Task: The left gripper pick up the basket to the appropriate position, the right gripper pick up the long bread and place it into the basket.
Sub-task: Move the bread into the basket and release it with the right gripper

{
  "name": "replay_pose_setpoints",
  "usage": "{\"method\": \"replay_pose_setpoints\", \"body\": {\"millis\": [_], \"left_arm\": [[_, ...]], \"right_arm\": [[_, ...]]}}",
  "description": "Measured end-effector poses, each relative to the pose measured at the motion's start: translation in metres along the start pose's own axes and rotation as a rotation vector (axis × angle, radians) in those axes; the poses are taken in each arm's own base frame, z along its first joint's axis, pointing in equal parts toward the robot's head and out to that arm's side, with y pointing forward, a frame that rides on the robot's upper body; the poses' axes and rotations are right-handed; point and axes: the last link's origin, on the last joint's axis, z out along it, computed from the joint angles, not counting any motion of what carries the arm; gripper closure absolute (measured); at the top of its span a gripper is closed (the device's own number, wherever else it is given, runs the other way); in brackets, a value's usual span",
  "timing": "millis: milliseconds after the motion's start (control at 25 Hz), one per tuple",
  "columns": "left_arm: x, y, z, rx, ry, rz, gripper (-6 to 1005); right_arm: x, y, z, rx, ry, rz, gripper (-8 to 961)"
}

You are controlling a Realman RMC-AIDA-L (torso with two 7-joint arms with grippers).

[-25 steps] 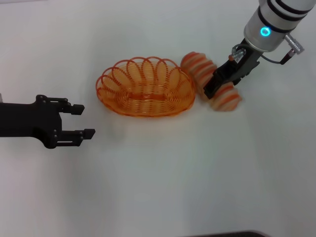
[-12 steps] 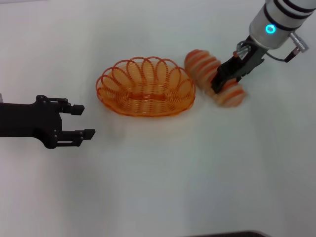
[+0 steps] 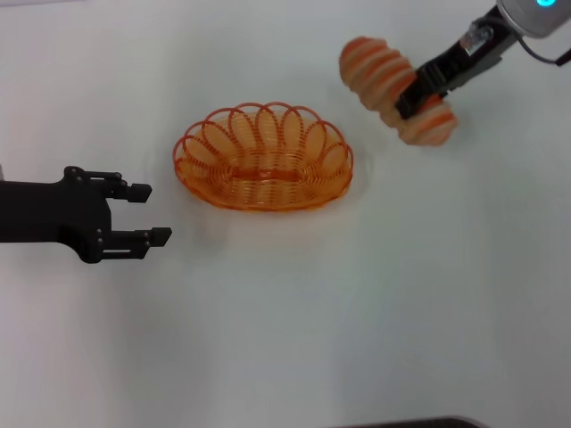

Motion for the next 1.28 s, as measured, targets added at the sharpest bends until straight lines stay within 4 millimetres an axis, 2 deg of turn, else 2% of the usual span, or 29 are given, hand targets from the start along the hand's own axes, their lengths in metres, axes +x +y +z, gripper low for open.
{"method": "replay_pose_setpoints", "body": {"millis": [280, 520, 680, 960, 1280], "left_arm": [[0.002, -0.001, 0.000, 0.004, 0.009, 0.001, 333], [0.002, -0.001, 0.001, 0.006, 0.018, -0.005, 333], [0.001, -0.001, 0.001, 0.007, 0.019, -0.008, 333], [0.002, 0.000, 0.000, 0.010, 0.031, -0.012, 333], [0.002, -0.001, 0.000, 0.014, 0.035, -0.015, 333]], "right_arm": [[-0.025, 0.026, -0.012, -0.009, -0.023, -0.193, 468], [-0.052, 0.065, -0.020, -0.025, -0.038, -0.398, 522], [-0.062, 0.088, -0.021, -0.032, -0.022, -0.513, 551], [-0.051, 0.122, -0.008, -0.104, 0.066, -0.690, 594], [-0.042, 0.126, 0.001, -0.101, 0.111, -0.747, 663]]}}
